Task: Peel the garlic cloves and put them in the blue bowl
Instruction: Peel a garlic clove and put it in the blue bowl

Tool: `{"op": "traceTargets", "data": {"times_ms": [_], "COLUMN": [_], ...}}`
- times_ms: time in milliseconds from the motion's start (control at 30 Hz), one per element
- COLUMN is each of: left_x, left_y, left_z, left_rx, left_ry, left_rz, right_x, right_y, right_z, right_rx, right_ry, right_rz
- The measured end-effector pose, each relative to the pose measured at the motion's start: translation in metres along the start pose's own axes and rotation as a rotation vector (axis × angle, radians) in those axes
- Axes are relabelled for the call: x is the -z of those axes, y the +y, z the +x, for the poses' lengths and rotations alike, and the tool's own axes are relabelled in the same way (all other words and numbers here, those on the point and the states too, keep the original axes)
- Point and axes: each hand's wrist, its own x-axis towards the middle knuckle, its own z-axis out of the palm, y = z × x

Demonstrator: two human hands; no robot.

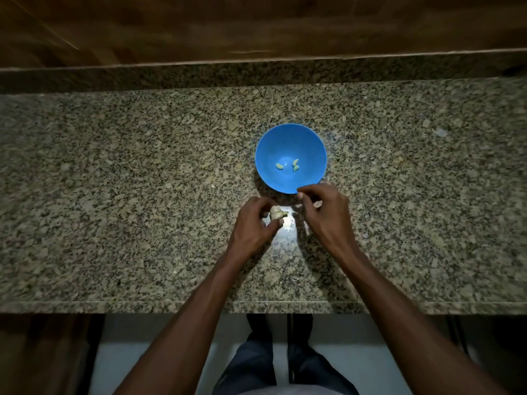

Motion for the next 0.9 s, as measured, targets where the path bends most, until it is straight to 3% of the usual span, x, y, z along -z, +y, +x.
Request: {"op": "traceTargets", "data": {"times_ms": [133, 233, 433, 533, 633, 733, 900], "left_x": [0.001, 0.005, 0.015, 0.019, 0.02, 0.02, 0.023], "left_y": [0.003, 0.004, 0.004, 0.005, 0.008, 0.006, 0.003], "left_z": [-0.014, -0.024, -0.032, -0.033, -0.032, -0.028, -0.027], "left_rx": [0.116, 0.229, 0.241, 0.25, 0.266, 0.209, 0.027], "left_ry": [0.015, 0.026, 0.042, 0.033, 0.046, 0.043, 0.092], "left_rz": [-0.192, -0.328, -0.392, -0.469, -0.531, -0.496, -0.17], "right_x": [-0.014, -0.017, -0.022, -0.029, -0.037, -0.044, -0.052], "right_y": [0.017, 0.02, 0.013, 0.015, 0.012, 0.007, 0.006], "right_z": [-0.029, -0.035, -0.014, -0.01, -0.019, -0.03, -0.035], "right_rx": [-0.085, -0.083, -0.116, -0.286, -0.44, -0.52, -0.481], "right_ry": [-0.08, -0.04, 0.029, -0.116, -0.313, -0.37, -0.291], "right_rz": [0.084, 0.061, 0.102, 0.256, 0.562, 0.807, 0.834]}}
